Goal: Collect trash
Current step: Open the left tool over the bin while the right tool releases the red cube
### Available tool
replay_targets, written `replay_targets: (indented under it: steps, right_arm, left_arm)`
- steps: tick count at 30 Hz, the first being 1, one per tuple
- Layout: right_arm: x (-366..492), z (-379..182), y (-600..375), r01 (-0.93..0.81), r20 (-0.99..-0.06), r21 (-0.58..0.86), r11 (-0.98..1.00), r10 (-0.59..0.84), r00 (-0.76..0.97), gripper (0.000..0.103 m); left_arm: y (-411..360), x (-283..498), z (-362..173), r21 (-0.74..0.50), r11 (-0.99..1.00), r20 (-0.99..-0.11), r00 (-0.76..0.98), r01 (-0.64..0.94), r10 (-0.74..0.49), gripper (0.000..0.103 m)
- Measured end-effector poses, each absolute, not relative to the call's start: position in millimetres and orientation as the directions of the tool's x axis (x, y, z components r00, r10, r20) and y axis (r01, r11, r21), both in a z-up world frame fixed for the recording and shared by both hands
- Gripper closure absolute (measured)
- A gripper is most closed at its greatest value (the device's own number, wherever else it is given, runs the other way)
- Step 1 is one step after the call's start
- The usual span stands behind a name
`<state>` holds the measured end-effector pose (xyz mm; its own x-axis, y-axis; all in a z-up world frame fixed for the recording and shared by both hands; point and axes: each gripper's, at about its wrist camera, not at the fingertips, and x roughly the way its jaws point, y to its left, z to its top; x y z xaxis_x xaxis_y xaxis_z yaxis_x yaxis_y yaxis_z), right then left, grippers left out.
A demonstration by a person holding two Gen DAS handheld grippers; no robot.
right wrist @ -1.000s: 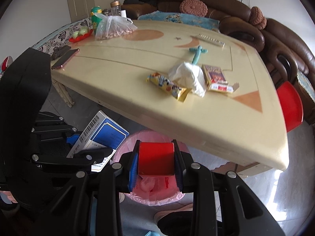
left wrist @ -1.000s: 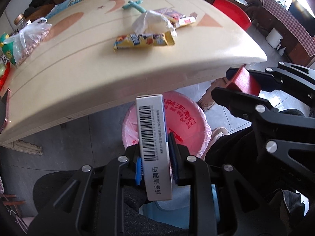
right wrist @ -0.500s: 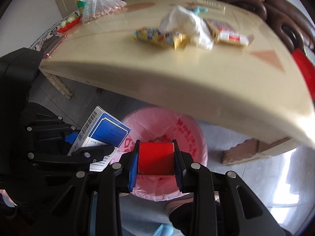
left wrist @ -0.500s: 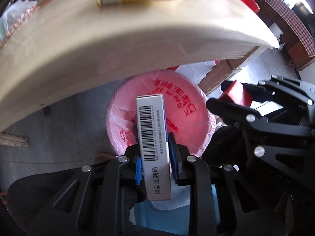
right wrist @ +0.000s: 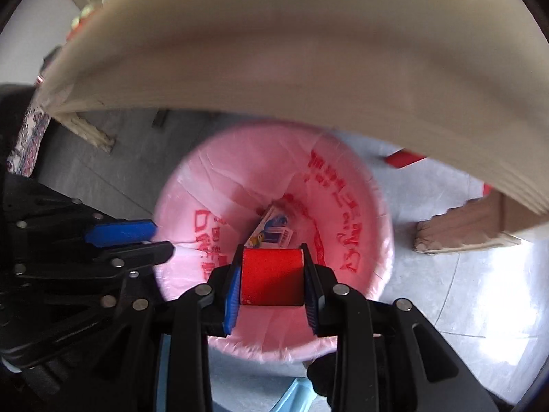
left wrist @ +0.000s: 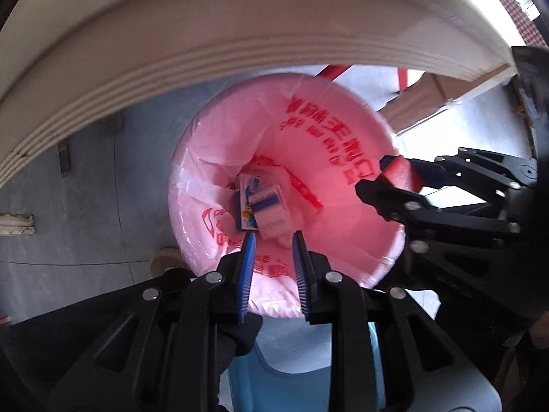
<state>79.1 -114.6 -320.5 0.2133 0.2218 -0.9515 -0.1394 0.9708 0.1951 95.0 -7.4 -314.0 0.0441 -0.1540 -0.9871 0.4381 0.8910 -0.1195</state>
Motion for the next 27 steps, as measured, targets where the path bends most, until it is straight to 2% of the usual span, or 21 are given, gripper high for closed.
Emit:
replay_targets:
  steps: [3, 5, 6, 7, 17, 27]
  right_arm:
    - [83, -344, -111, -0.159, -0.962, 0.188, 0.969, 0.214, 0.168, 0.071]
    - [85, -350, -112, -0.155, -0.966, 0.175, 0.972, 0.200, 0.162, 0.063]
    - [86, -351, -113, -0.151, -0.966, 0.177, 0.972, 0.201, 0.164, 0.053]
    - [87, -352, -114, -0.148, -0.965, 0.176, 0.973, 0.200, 0.169, 0.050]
    - [89, -356, -118, -0.138, -0.964, 0.190, 0.972, 0.211, 0.161, 0.050]
    - [78, -335, -119, -0.140, -0.955, 0.196, 0.970, 0.222, 0.197, 0.050]
  left_arm:
    - [-5, 101, -325, -0.130, 0.895, -0.988, 0.024, 0.427, -0.155, 0.080]
    - [-4, 102, -331, -0.118, 0.900, -0.990, 0.021, 0.420, -0.140, 0.080]
    - [-4, 105, -335, -0.110, 0.903, -0.992, 0.017, 0.414, -0.128, 0.078]
    - [-3, 106, -339, -0.106, 0.908, -0.992, 0.013, 0.406, -0.122, 0.077]
    - [1, 113, -342, -0.098, 0.921, -0.993, 0.026, 0.377, -0.117, 0.062]
    - [6, 104, -325, -0.061, 0.920, -0.994, 0.064, 0.387, -0.093, 0.059]
